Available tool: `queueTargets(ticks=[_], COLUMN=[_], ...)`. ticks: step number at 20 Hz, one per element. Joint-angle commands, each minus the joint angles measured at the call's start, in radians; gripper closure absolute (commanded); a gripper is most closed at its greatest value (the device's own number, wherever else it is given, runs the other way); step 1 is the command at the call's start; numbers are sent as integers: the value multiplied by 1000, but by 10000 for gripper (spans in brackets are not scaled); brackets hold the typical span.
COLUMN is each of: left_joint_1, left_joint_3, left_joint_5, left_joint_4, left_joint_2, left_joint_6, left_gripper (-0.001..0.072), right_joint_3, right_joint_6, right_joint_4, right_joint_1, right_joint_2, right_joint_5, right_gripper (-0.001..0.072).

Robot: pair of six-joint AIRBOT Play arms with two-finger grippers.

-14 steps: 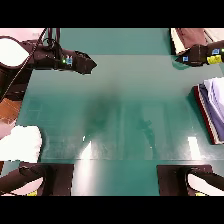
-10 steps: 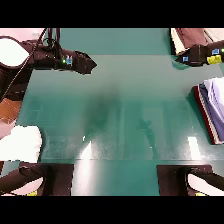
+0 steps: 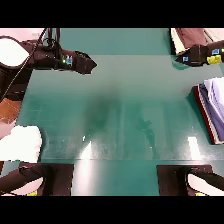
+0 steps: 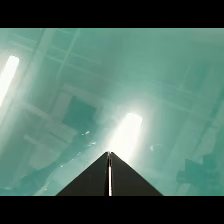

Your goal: Fold the shirts.

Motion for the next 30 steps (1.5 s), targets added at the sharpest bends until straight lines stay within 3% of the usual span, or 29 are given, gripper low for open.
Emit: queueTargets(ticks=[1, 4, 8, 12, 13, 14, 15, 21, 24, 25, 26, 27, 30], left_joint_1=[7, 87, 262, 415, 454, 482, 504, 557, 557, 557, 557, 557, 556], left_joint_3=[5, 25, -20, -218, -291, -362, -441, -891, -966, -965, -962, -956, -846], left_joint_5=[61, -146, -414, -562, -560, -553, -546, -363, -351, -360, -374, -386, -425], left_joint_4=[8, 80, 417, 643, 648, 647, 648, 689, 697, 697, 697, 695, 679], left_joint_2=[3, 62, 257, 460, 492, 507, 513, 513, 513, 513, 513, 513, 515], left_joint_6=[1, -10, -117, -138, -138, -140, -146, -202, -252, -274, -277, -278, -288], left_gripper=[675, 675, 675, 671, 524, 206, 40, 43, 45, 189, 479, 664, 677], right_joint_3=[1, 1, 1, 1, 1, 1, 1, 1, 1, 1, 1, 1, 1], right_joint_6=[0, 0, 0, 0, 0, 0, 0, 0, 0, 0, 0, 0, 0], right_joint_4=[0, 1, 0, 0, 0, 1, 1, 0, 0, 0, 0, 0, 2], right_joint_1=[1, 1, 1, 1, 1, 1, 1, 1, 1, 1, 1, 1, 1], right_joint_2=[-1, 0, -1, -1, -1, -1, -1, -1, -1, -1, -1, -1, 0], right_joint_5=[1, 4, 24, 26, 26, 26, 26, 29, 27, 27, 27, 27, 23], right_gripper=[697, 697, 697, 697, 697, 697, 697, 697, 697, 697, 697, 697, 697])
